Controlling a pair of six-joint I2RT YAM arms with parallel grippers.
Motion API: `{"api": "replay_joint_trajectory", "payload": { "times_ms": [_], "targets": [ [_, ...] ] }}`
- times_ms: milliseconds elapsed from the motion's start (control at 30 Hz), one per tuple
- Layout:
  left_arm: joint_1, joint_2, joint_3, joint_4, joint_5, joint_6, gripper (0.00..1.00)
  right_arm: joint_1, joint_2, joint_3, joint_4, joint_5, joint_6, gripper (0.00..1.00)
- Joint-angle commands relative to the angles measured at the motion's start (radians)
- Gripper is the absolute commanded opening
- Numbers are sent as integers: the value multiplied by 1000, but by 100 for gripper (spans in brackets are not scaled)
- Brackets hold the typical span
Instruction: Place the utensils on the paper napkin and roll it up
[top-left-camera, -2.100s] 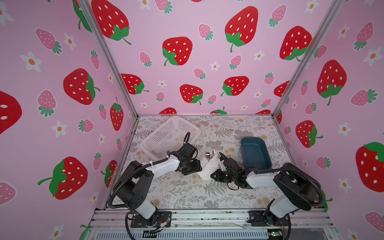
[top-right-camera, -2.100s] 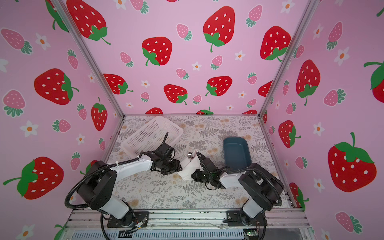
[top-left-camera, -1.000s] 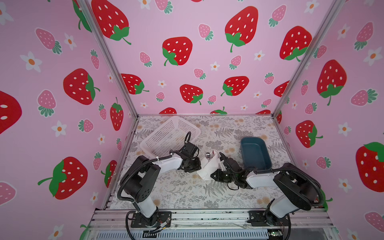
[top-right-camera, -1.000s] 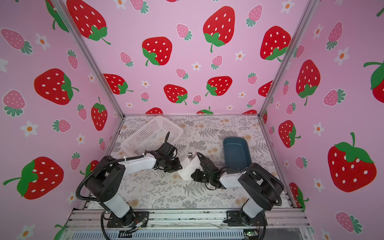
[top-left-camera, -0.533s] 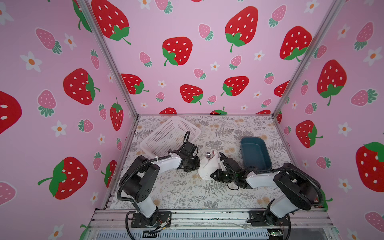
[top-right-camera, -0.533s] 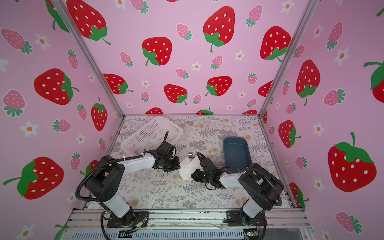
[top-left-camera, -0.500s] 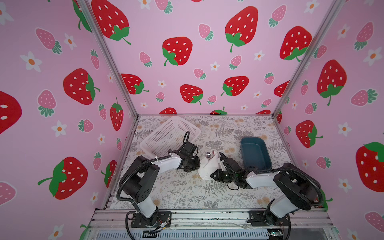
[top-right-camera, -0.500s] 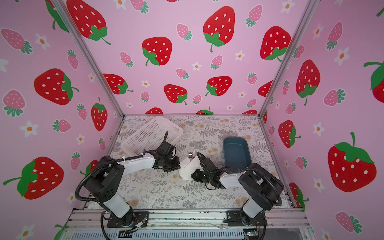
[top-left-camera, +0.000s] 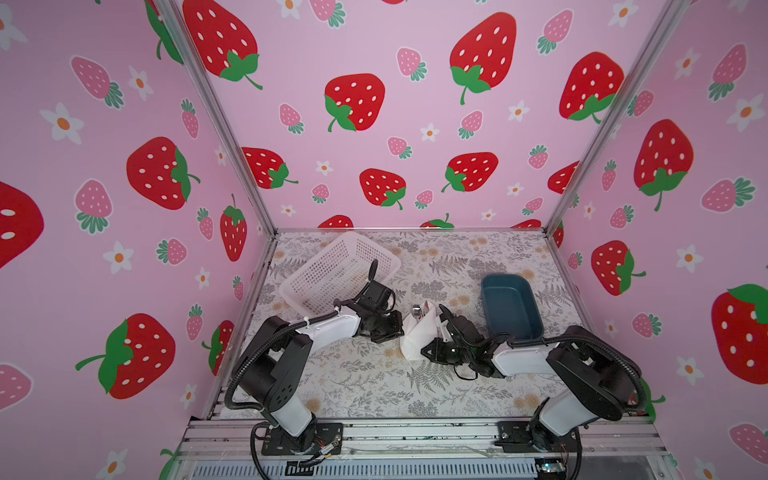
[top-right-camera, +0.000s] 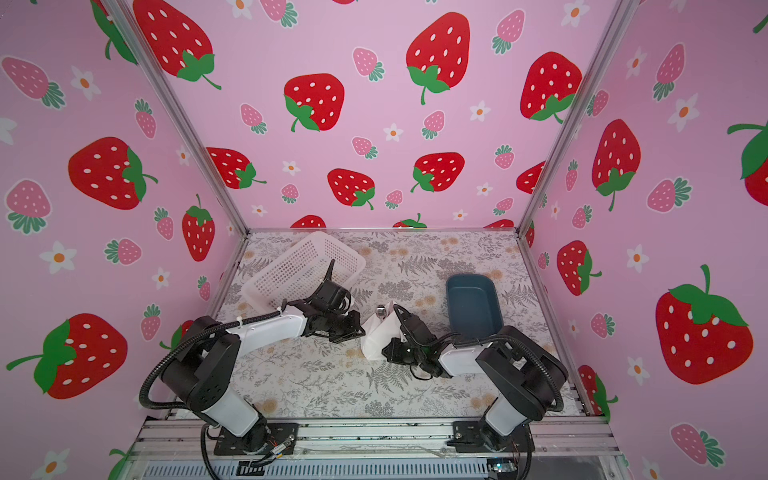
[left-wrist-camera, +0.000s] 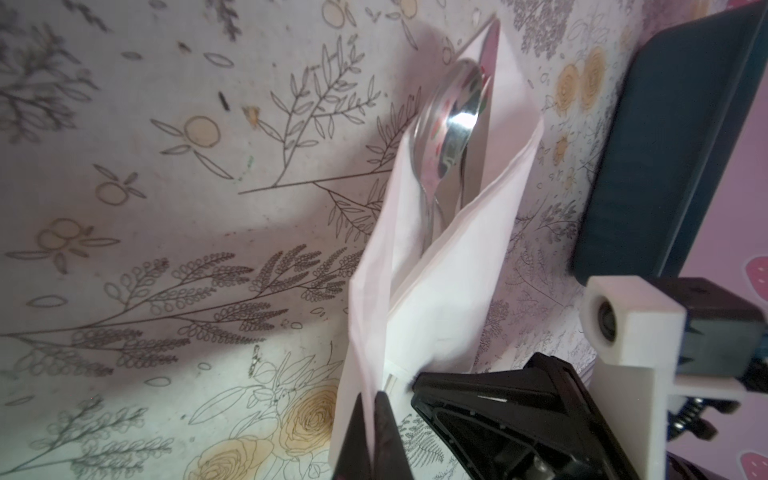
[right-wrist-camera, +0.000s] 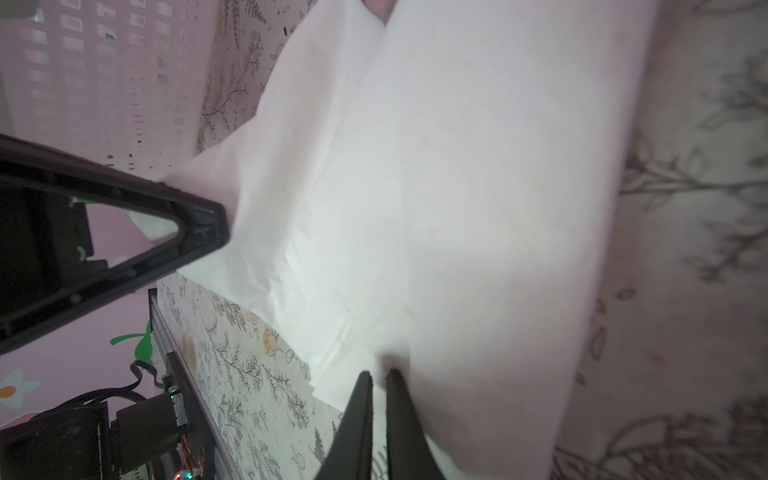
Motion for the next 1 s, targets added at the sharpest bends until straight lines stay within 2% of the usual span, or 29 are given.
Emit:
{"api": "replay_joint_trajectory", "payload": {
  "times_ms": [0, 367, 733, 967],
  "targets": [
    [3, -12, 53, 6, 72, -15, 2, -2, 6, -9, -20, 21, 17, 12],
    [-4, 21, 95, 62, 152, -89, 3, -4, 5, -4, -22, 20, 16, 12],
    [-4, 46, 111, 72, 142, -107, 3, -22, -76, -13, -39, 32, 9, 15],
    [-4, 49, 114, 73, 141, -112, 3, -53, -113, -66, 16, 6, 32, 16]
  ]
}}
